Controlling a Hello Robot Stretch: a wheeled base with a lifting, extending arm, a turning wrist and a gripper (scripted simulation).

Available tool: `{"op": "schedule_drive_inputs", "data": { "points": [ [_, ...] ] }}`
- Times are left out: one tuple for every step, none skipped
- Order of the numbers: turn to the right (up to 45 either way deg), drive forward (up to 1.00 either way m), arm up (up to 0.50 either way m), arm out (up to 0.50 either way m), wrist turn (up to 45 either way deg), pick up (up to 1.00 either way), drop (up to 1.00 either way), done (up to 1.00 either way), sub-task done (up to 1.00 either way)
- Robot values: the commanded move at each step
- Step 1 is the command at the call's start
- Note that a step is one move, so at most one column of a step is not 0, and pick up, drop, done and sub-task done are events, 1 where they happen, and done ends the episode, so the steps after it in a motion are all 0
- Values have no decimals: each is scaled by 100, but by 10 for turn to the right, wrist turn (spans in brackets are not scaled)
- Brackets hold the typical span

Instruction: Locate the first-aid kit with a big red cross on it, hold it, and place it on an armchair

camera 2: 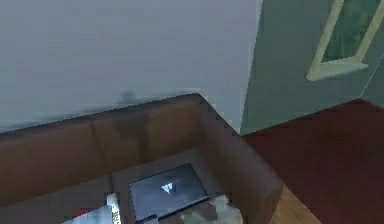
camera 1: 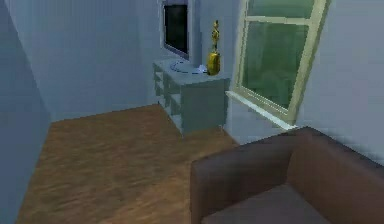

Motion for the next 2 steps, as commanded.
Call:
{"op": "schedule_drive_inputs", "data": {
  "points": [
    [-360,0,0,0,0,0,0,0,0],
    [0,0,50,0,0,0,0,0,0]
  ]
}}
